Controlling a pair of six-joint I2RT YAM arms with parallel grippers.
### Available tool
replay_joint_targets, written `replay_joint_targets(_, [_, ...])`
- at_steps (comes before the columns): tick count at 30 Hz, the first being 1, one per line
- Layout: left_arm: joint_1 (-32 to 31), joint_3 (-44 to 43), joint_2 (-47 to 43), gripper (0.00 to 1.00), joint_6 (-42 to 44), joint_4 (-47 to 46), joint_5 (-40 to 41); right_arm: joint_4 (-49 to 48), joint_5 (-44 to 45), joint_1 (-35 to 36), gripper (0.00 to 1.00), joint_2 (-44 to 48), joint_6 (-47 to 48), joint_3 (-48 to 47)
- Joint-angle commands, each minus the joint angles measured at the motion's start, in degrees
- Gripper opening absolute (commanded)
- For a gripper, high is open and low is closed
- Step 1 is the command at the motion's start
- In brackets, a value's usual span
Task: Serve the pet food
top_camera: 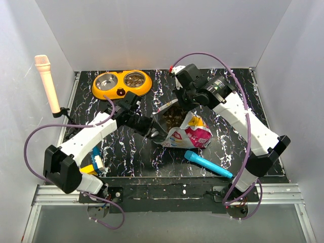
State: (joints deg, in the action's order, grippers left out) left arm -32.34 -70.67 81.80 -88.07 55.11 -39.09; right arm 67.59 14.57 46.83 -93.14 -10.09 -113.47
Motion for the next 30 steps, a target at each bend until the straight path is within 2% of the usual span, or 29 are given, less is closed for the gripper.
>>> replay_joint_targets(1, [1.0,1.7,5.5,0.00,-16.6,-2.6,3.8,-9.8,0.2,-0.2,0.01,5.3,-0.6,-4.8])
replay_joint_targets(3, [1.1,-2.9,11.5,0.00,-14.7,1.2,3.5,-9.7,-0.7,-0.2,0.01,4.4,-1.2,-5.9])
replay_joint_targets(5, [1.3,-5.0,14.1,0.00,-15.6,0.7,7.2,-7.0,-1.4,-0.2,0.01,2.5,-1.8,-9.6])
replay_joint_targets(8, [1.6,-2.2,14.0,0.00,-19.2,-10.4,16.5,-6.1,-1.6,-0.1,0.01,2.5,-2.0,-9.3])
replay_joint_targets(9, [2.3,-0.4,14.6,0.00,-17.7,-16.6,18.8,-6.4,-1.2,0.0,0.01,3.3,-2.3,-8.1])
replay_joint_targets(11, [3.0,0.3,17.2,0.00,-13.6,-19.6,20.3,-7.6,-1.2,-0.1,0.01,4.8,-2.8,-5.6])
replay_joint_targets(12, [3.2,0.9,18.7,0.00,-10.7,-23.0,19.4,-7.9,-1.3,-0.1,0.01,5.2,-3.1,-5.0])
replay_joint_targets(15, [3.6,2.0,20.0,0.00,-2.2,-24.8,19.1,-7.0,-0.8,-0.1,0.01,5.3,-3.1,-5.8])
replay_joint_targets(20, [4.9,14.1,12.8,0.00,1.4,-45.0,16.4,-6.9,1.1,-0.2,0.01,5.8,-2.5,-6.3])
replay_joint_targets(25, [5.1,12.9,6.5,0.00,12.7,-48.5,13.3,-8.6,1.5,-0.2,0.01,7.5,-2.0,-1.8])
replay_joint_targets(27, [5.0,13.6,5.0,0.00,11.4,-52.1,10.6,-8.9,2.3,-0.3,0.01,8.0,-1.4,-1.3])
replay_joint_targets(28, [5.0,14.5,4.9,0.00,9.5,-59.2,8.7,-8.6,2.6,-0.3,0.01,8.2,-1.4,-1.3])
replay_joint_targets(30, [4.8,15.6,3.9,0.00,7.6,-64.1,6.8,-9.1,2.9,-0.5,0.01,8.9,-0.8,-0.1])
